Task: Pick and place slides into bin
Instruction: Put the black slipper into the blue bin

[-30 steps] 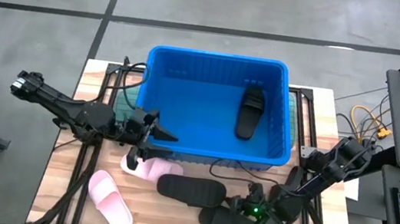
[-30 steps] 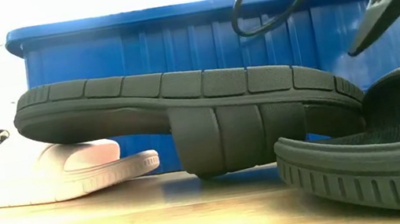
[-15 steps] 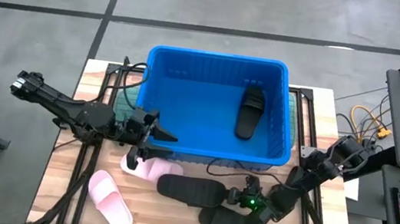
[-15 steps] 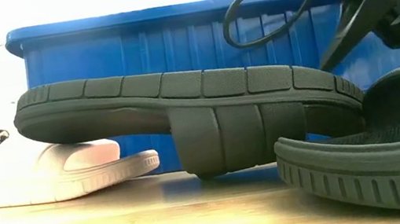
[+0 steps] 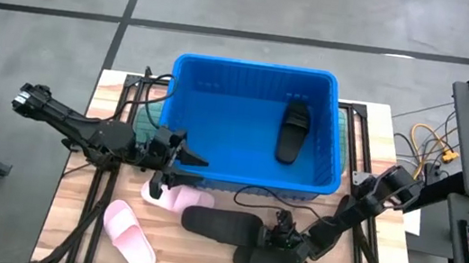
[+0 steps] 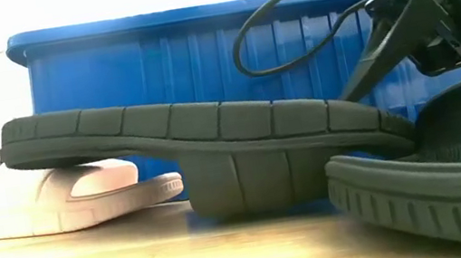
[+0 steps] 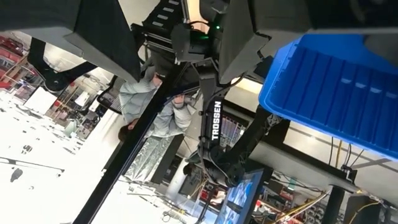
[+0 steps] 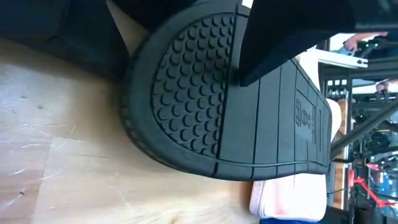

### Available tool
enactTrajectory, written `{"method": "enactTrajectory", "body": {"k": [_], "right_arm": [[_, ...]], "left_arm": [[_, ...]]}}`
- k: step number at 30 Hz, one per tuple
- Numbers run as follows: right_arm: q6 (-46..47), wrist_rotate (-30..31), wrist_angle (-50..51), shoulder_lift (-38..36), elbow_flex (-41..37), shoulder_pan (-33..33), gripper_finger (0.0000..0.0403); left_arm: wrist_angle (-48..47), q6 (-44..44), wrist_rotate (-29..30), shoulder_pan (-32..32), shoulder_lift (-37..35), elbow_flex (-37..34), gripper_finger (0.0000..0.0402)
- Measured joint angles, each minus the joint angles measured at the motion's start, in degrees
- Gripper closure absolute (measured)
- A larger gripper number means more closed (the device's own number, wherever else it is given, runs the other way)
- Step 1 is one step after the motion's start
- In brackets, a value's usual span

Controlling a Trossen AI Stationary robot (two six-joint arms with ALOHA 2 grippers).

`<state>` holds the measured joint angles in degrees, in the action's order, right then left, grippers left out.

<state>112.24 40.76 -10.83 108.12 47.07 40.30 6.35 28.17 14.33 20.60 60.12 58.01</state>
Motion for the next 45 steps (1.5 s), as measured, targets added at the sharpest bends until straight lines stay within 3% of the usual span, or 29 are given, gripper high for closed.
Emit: {"method": "enactTrajectory", "body": {"k": [4, 12, 20, 29, 36, 45], "right_arm": [[-0.7, -0.6, -0.1, 0.0, 0.0, -0.1, 0.0178], [-2.7, 1.0, 0.3, -1.0, 0.6, -0.1, 0.0367], [-11.2, 3.0, 1.0, -9.5, 0.5, -0.3, 0.037], [-25.2, 3.4, 10.4, -28.7, 0.9, 1.4, 0.0372], [-31.8, 3.3, 29.3, -39.5, 9.6, 4.0, 0.0374], [-50.5, 2.9, 31.8, -41.2, 24.1, 6.9, 0.0374]], "left_arm": [[0.0, 0.0, 0.1, 0.0, 0.0, -0.1, 0.0198], [0.0, 0.0, 0.7, 0.0, 0.0, -0.2, 0.0198], [0.0, -1.6, 1.0, 0.0, 0.0, -0.2, 0.0198], [0.3, -3.5, 1.1, 0.0, 0.0, -0.2, 0.0198], [0.3, -4.4, 1.1, 0.0, 0.0, -0.2, 0.0198], [0.5, -4.6, 1.1, -0.3, 0.0, -0.2, 0.0198]]}}
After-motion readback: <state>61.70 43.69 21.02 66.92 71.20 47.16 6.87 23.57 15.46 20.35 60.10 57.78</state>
